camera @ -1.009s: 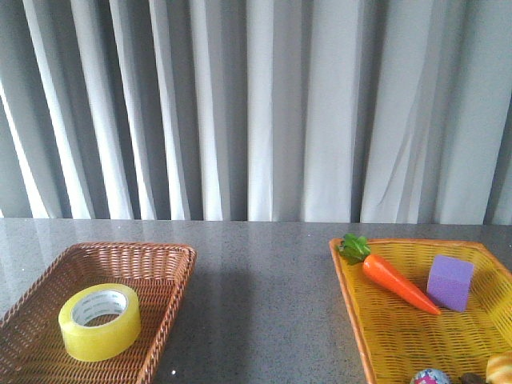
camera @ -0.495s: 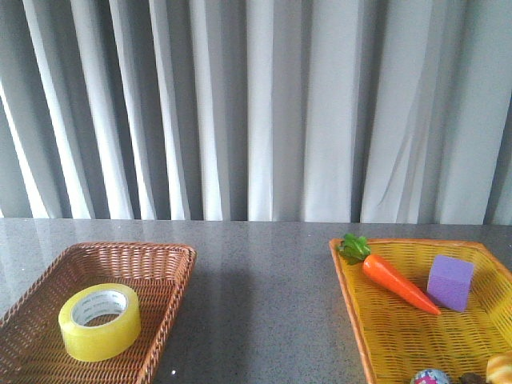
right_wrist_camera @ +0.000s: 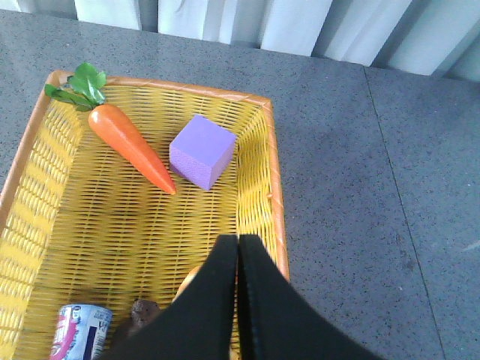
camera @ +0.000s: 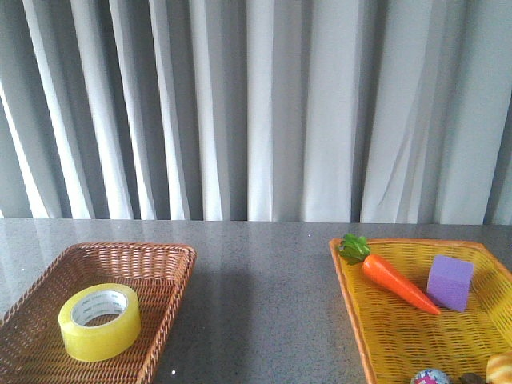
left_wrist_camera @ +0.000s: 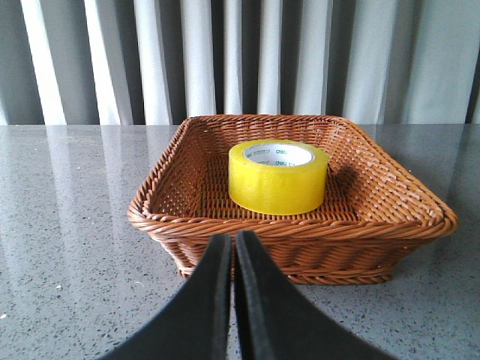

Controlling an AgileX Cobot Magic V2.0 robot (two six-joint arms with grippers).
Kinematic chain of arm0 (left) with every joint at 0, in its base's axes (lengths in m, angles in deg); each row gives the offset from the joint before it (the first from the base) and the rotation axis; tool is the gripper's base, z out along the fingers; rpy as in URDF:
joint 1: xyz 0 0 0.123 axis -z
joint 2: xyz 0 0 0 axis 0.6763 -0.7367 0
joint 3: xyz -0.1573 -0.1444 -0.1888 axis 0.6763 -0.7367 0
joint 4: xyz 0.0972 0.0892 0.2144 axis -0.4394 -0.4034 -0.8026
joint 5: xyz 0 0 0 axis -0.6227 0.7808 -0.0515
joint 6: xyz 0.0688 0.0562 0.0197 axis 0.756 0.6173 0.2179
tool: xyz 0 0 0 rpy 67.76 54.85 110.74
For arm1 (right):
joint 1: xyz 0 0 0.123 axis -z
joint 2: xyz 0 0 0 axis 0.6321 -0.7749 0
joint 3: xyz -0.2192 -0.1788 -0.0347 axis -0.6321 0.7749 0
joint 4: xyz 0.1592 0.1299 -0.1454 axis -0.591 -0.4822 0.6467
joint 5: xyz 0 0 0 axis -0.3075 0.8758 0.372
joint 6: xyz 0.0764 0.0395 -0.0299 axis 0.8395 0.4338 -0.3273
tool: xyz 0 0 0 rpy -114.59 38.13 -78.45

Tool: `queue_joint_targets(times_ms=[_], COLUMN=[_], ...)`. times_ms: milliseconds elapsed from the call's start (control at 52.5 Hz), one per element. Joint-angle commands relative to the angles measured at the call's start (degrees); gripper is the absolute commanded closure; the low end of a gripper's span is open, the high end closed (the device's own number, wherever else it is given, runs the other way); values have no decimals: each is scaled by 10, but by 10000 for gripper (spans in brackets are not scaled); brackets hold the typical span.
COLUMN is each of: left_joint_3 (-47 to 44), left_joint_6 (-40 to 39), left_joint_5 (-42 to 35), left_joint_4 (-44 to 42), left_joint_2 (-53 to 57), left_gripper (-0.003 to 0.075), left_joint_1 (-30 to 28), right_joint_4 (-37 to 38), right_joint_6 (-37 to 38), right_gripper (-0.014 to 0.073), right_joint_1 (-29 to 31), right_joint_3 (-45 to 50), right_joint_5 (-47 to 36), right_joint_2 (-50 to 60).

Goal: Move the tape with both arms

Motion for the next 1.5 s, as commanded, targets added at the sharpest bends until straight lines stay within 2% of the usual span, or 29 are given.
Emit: queue_joint_targets(times_ms=[0,628,781,838,971,1028,1161,1257,1485], left_joint_3=[12,14,14,14,14,14,14,14,14], left_joint_6=[-5,-5,-5,-5,-5,-5,-5,-5,-5], left_joint_5=[-43,-44,-44,-44,-44,-44,-44,-44,-44], left_joint_4=[4,4,4,4,4,4,4,4,4], left_joint_2=[11,9,9,9,9,9,9,9,9], left_gripper=[727,727,727,727,727,727,727,727,727], left_joint_1=[-1,-1,-1,-1,0,0,0,0,0], right_joint_4=[11,11,-28,-59,-111,-128,-162,-162,-164], right_joint_6=[-6,-6,-6,-14,-41,-42,-38,-38,-38], right_gripper=[602,602,602,602,602,602,602,602,602], right_joint_1=[5,5,5,5,5,5,5,5,5], right_joint_3=[-13,-13,-8,10,159,254,454,593,815], right_joint_5=[-33,-33,-37,-77,-231,-303,-414,-457,-517], right_joint_2=[13,13,22,45,157,226,371,468,655])
